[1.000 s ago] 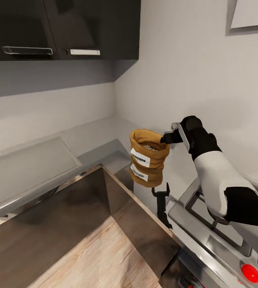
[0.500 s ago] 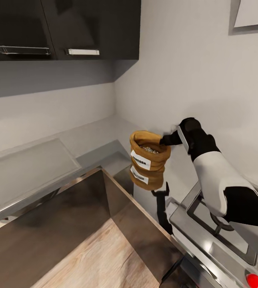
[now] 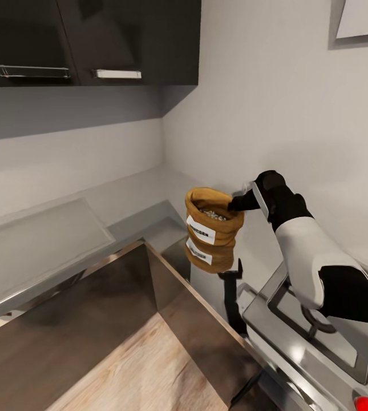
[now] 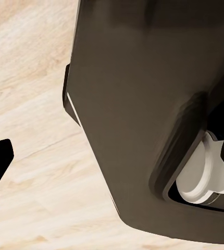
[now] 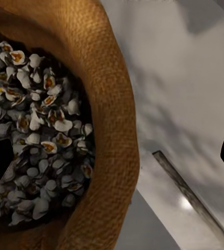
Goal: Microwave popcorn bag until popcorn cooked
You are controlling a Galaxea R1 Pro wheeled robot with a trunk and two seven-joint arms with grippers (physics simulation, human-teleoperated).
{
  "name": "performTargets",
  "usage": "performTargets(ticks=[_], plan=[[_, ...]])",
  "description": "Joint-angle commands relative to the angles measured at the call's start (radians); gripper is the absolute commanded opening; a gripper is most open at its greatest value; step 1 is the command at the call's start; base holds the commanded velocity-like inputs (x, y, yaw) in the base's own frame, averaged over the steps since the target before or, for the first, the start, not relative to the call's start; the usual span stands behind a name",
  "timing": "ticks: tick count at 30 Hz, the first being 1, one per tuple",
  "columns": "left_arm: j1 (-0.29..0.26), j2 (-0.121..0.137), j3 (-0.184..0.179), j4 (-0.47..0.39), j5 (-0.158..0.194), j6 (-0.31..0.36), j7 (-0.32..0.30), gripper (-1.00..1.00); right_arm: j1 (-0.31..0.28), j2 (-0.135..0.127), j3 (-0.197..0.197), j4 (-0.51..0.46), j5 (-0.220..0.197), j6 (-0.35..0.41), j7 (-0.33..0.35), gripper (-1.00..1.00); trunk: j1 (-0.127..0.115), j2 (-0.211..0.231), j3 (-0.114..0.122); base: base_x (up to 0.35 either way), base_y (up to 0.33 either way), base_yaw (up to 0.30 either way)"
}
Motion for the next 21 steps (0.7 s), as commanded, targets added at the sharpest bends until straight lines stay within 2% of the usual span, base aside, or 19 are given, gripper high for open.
performTargets(ticks=[1, 6, 10, 12, 20, 21], plan=[[0.000, 0.000, 0.000, 0.000, 0.005, -0.003, 0.000, 1.00, -0.001, 0.000, -0.001, -0.001, 0.010, 0.003, 0.009, 1.00, 0.000, -0.001, -0.001, 0.141, 0.000, 0.000], [0.000, 0.000, 0.000, 0.000, 0.006, -0.003, 0.001, 1.00, 0.000, 0.004, -0.001, 0.005, 0.009, 0.003, 0.009, 1.00, 0.000, -0.001, -0.001, 0.082, 0.000, 0.000], [0.000, 0.000, 0.000, 0.000, 0.005, -0.003, 0.001, 1.00, 0.000, 0.000, -0.001, 0.080, 0.009, 0.003, 0.012, 1.00, 0.000, -0.001, -0.001, 0.005, 0.000, 0.000], [0.000, 0.000, 0.000, 0.000, 0.005, -0.003, 0.000, 1.00, 0.000, -0.001, -0.001, 0.098, 0.009, -0.020, 0.013, 1.00, 0.000, -0.001, -0.001, 0.000, 0.000, 0.000], [0.000, 0.000, 0.000, 0.000, 0.005, -0.003, 0.001, 1.00, -0.001, -0.002, -0.001, 0.103, 0.009, -0.028, 0.013, 1.00, 0.000, -0.001, -0.001, 0.000, 0.000, 0.000], [0.000, 0.000, 0.000, 0.000, 0.005, -0.003, 0.001, 1.00, 0.000, -0.002, -0.001, 0.104, 0.009, -0.028, 0.013, -1.00, 0.000, -0.001, -0.001, 0.000, 0.000, 0.000]])
